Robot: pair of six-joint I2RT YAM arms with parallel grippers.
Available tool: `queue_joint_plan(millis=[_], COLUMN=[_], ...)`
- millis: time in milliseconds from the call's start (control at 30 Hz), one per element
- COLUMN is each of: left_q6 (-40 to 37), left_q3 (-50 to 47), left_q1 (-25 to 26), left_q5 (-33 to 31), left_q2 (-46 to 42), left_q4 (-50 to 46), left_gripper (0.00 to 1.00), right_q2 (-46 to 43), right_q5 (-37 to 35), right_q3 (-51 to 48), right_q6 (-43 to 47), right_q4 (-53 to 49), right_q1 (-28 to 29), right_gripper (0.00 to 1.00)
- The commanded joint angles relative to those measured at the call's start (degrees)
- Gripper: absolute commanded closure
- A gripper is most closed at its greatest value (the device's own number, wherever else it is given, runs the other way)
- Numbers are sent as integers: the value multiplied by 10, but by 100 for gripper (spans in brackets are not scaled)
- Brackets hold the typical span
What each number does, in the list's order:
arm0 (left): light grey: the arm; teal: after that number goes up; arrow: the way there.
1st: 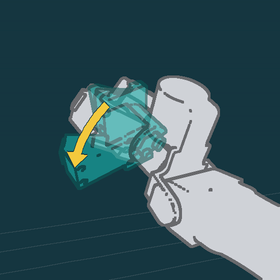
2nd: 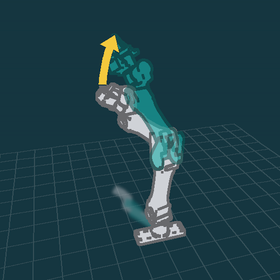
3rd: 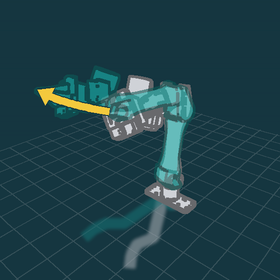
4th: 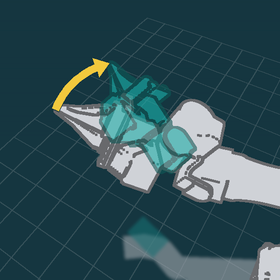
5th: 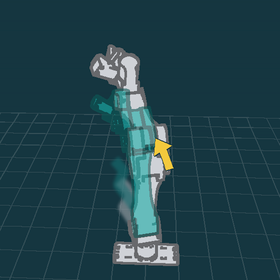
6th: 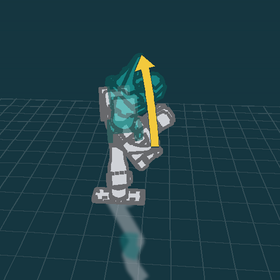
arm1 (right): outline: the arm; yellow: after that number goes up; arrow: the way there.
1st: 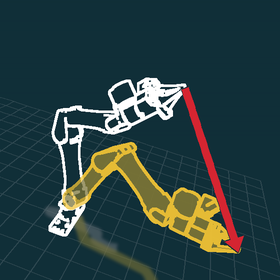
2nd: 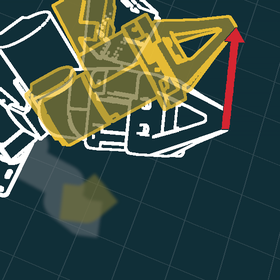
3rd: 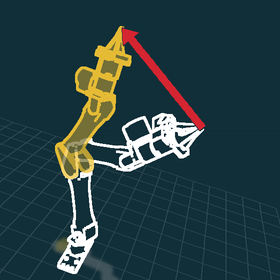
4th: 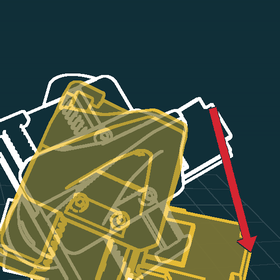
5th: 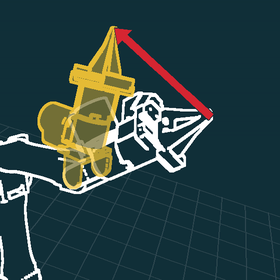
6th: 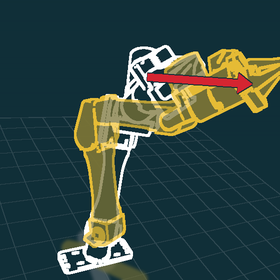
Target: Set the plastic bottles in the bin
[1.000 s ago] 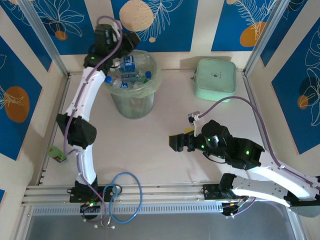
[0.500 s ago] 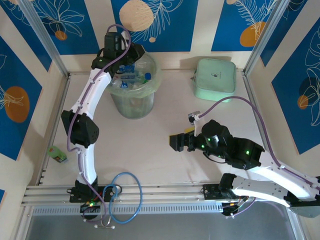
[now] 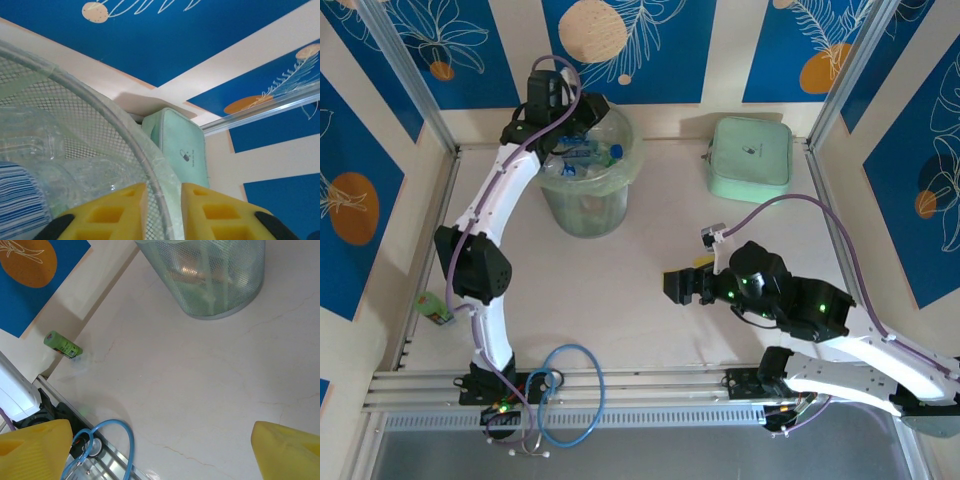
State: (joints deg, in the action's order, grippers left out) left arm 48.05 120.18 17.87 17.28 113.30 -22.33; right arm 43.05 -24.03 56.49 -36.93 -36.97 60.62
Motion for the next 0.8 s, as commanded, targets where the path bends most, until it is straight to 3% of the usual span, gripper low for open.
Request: queue_joint_plan(millis=[0,200,333,433,500,533,567,633,667,700,767], left_q6=[8,9,-55,-154,-223,-252,-284,-329,-346,-346,-344], left_q3=[46,50,-1,-95,-212,-273,-344,-467,-526,-575,-654], left_q1=[-3,-1,-1,-1,-1,-1,-1,-3,-2,-4,-5], left_q5=[-5,15,13,-25,-104,-153,-216,-341,-409,-473,-542], left_q2=[-31,-96,-184,-286,-384,-429,-481,-565,-602,-628,-654], left_q4=[-5,22,17,-2,1,8,18,31,36,23,-5], left_gripper=[69,48,31,18,5,0,1,1,1,1,1], right_q2=[-15,-30,-15,-12,-32,-49,-76,-118,-119,-103,-56], right_q5=[-6,-70,-226,-326,-399,-424,-431,-394,-376,-367,-323], right_q3=[12,24,70,72,20,-14,-56,-136,-155,-156,-146], right_q6=[-1,-19,-64,-79,-153,-145,-75,85,108,91,54], right_q4=[-5,-43,-144,-162,-160,-133,-68,90,115,98,47], right_q1=[1,3,-6,-25,-35,-37,-44,-84,-118,-162,-255], right_gripper=[7,6,0,1,0,1,1,1,1,1,1])
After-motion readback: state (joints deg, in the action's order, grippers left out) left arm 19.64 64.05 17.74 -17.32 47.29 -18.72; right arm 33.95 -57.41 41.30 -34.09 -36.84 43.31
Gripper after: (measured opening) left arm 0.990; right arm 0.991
